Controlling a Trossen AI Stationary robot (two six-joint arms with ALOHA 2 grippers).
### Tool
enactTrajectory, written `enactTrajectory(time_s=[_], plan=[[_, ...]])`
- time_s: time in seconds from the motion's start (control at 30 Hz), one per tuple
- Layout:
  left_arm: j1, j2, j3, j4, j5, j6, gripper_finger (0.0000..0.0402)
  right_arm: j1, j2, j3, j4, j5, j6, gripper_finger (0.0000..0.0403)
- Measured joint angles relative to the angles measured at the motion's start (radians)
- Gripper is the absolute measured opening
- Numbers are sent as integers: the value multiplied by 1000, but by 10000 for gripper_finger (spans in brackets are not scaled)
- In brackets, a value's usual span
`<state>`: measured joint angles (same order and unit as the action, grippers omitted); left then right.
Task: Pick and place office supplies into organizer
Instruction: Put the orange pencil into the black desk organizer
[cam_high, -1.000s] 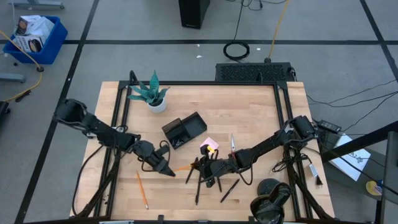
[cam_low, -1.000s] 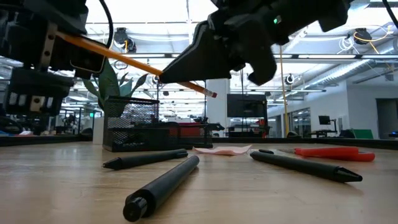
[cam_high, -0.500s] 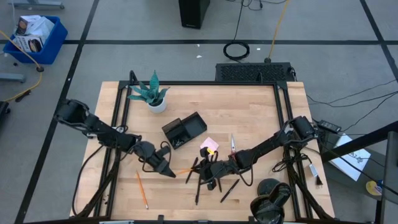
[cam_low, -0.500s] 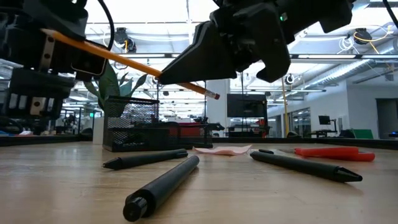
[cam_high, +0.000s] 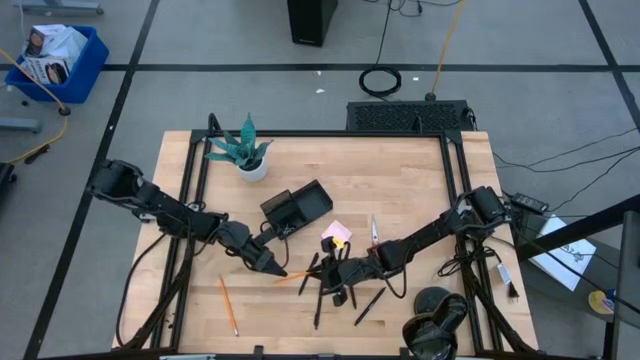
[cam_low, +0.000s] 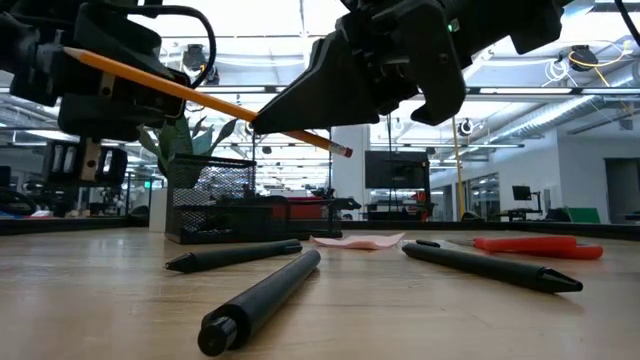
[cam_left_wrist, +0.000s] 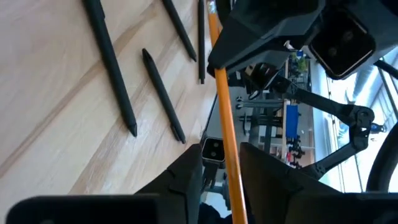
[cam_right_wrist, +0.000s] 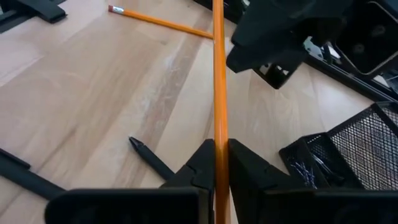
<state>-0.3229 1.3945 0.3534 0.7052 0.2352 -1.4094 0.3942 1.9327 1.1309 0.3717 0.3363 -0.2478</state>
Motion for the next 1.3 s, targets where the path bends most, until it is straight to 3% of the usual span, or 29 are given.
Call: enactTrajectory(time_s=[0.53,0.73,0.93,1.3], plan=[[-21,0,36,-8,6,45,108,-27,2,0,23,-2,0,22],[-32,4,51,-91,25,46,108,-29,2,0,24,-1,0,22],[-38,68,52,-21,34,47,107,-29,2,0,40,-7,0,22],[-23,110,52,33,78,62,35,-28,3,0,4,-55,8,22]])
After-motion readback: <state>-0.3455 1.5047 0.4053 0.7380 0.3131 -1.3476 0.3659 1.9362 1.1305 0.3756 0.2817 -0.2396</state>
